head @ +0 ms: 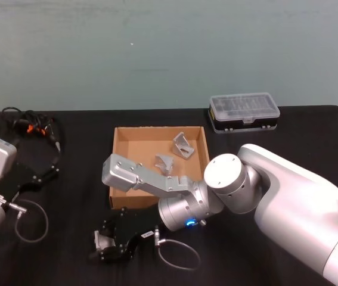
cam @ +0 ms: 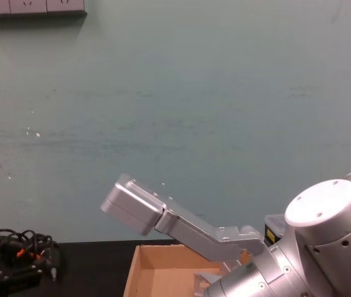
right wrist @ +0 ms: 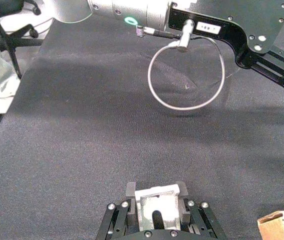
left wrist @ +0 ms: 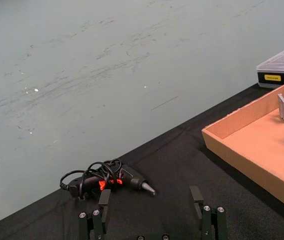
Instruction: Use one hand to pick up the angle iron from the table and place it into the box.
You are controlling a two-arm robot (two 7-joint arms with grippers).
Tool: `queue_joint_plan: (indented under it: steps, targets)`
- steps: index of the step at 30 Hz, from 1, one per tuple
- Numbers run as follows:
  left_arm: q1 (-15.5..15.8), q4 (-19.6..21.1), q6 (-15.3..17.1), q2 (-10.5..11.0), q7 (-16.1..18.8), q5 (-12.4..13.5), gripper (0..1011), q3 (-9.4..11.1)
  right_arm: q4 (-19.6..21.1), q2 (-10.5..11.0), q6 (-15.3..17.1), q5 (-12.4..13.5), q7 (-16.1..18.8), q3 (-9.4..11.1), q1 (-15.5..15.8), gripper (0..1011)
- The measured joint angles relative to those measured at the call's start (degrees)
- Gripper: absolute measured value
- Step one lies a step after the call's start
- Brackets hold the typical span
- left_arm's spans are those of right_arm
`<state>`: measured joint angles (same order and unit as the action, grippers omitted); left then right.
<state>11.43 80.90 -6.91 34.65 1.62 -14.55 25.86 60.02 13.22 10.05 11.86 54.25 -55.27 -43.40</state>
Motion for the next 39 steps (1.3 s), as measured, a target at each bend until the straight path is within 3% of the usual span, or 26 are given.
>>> queue_joint_plan:
  steps: [7, 17, 25, 32, 39]
  targets:
    - [0.0, 0.0, 0.0, 0.0, 0.0, 0.0, 1000, 0.0, 2.64, 1.66, 0.11, 1.5, -1.86, 2.05, 1.04, 473]
    - [0.0, 0.0, 0.0, 0.0, 0.0, 0.0, 1000, 0.0, 9.74, 6.23, 0.47, 8.34, -5.72, 8.81, 4.44, 473]
    - [0.0, 0.0, 0.0, 0.0, 0.0, 0.0, 1000, 0.0, 10.18, 6.64, 1.39, 11.87, -13.66, 14.32, 5.55, 472]
    - [0.0, 0.0, 0.0, 0.0, 0.0, 0.0, 1000, 0.0, 8.15, 5.71, 3.35, 12.09, -17.0, 15.72, 4.37, 472]
    - [0.0, 0.0, 0.0, 0.0, 0.0, 0.0, 1000, 0.0, 4.93, 4.21, 8.04, 10.48, -18.32, 14.41, 2.35, 472]
